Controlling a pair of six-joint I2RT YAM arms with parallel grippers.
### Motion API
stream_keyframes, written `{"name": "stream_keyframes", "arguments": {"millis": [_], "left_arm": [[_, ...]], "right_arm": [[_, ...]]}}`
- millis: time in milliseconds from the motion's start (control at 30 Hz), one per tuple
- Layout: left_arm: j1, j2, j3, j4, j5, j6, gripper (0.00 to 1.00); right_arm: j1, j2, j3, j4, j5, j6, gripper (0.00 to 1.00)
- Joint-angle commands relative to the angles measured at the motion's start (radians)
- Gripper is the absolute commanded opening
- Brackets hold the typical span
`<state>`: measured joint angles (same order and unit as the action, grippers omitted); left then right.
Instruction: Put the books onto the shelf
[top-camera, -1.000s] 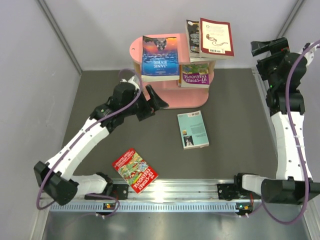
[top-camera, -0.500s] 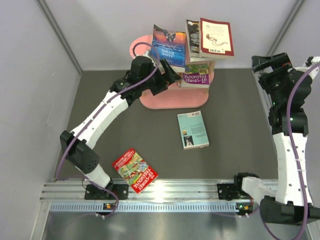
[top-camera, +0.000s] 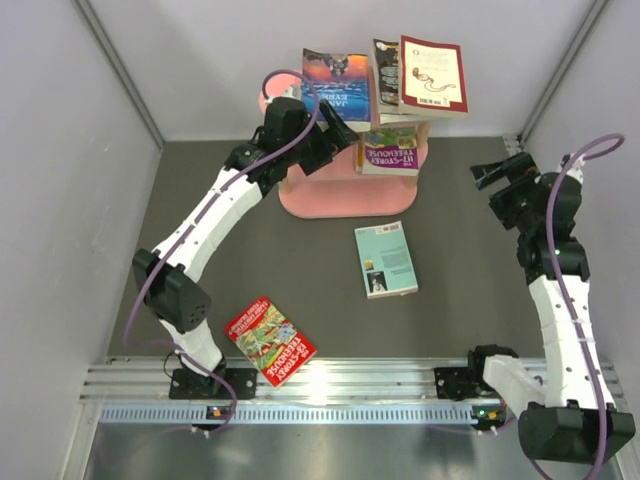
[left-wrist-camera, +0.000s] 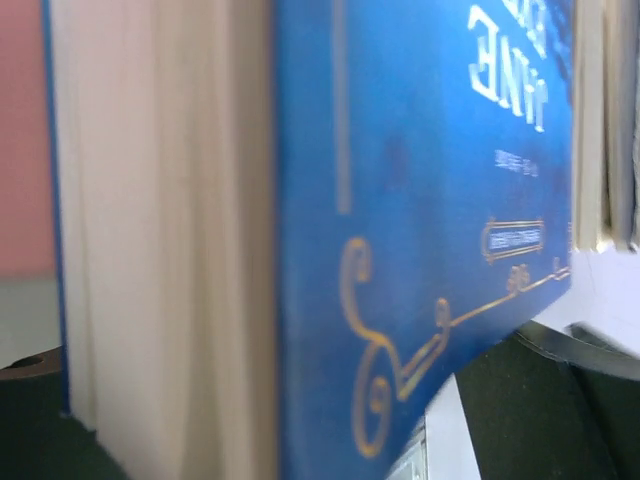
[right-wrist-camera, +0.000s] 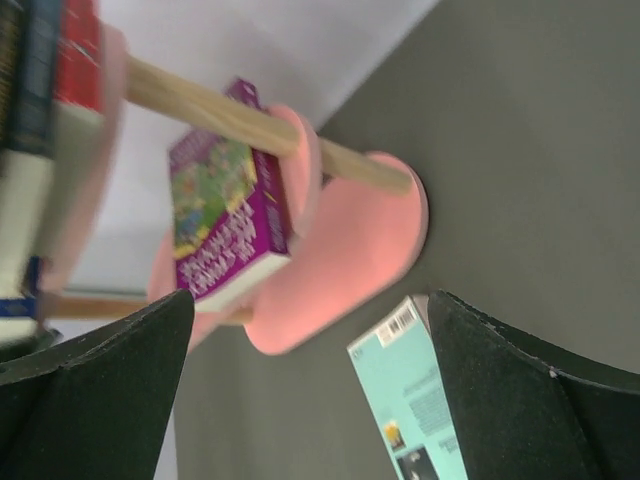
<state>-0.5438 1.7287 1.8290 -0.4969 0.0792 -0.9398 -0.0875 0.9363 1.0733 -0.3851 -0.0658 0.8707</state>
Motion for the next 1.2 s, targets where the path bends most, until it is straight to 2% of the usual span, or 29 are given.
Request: {"name": "stream_keyframes", "arguments": {"millis": [0,233,367,467,667,700,767,800,900,1167], "left_arm": [[0.018,0.038,0.068,-0.022,-0.067,-0.016,0.97],[0.024,0.002,0.039,-0.074,-0.162,-0.028,0.98],[0.030,-0.055,0.010,-0.097,-0.188,-0.014,0.98],[0.025,-0.154,-0.069,-0.098,-0.159,0.006,0.98],[-0.013,-0.361,-0.512,-0.025,-0.133,-0.053,0.98],[-0.022,-0.380,-0.628,0.000,-0.131,-0.091,0.98],[-0.053,-0.397,-0.720,0.084,-0.118,-0.114,0.99],[-0.064,-0.390,-0.779,0.102,-0.113,-0.132,0.98],[-0.103,-0.315,-0.830,0.194,-0.050,-0.140,0.99],[-0.143,0.030,-0.772,0.412,0.083,-0.163,0.98]], "right_arm": [[0.011,-0.028,-0.084,-0.018,-0.100,-0.024,1.00],[0.066,0.015,-0.358,0.070,-0.313,-0.018,1.00],[0.129,0.097,-0.430,0.126,-0.402,-0.030,1.00],[0.170,0.174,-0.455,0.149,-0.417,-0.059,1.00],[0.195,0.373,-0.429,0.192,-0.404,-0.130,1.00],[0.193,0.416,-0.417,0.180,-0.394,-0.143,1.00],[0.192,0.461,-0.382,0.180,-0.385,-0.165,1.00],[0.192,0.502,-0.369,0.177,-0.384,-0.171,1.00],[0.193,0.565,-0.323,0.176,-0.364,-0.190,1.00],[0.210,0.656,-0.323,0.193,-0.355,-0.213,1.00]]}}
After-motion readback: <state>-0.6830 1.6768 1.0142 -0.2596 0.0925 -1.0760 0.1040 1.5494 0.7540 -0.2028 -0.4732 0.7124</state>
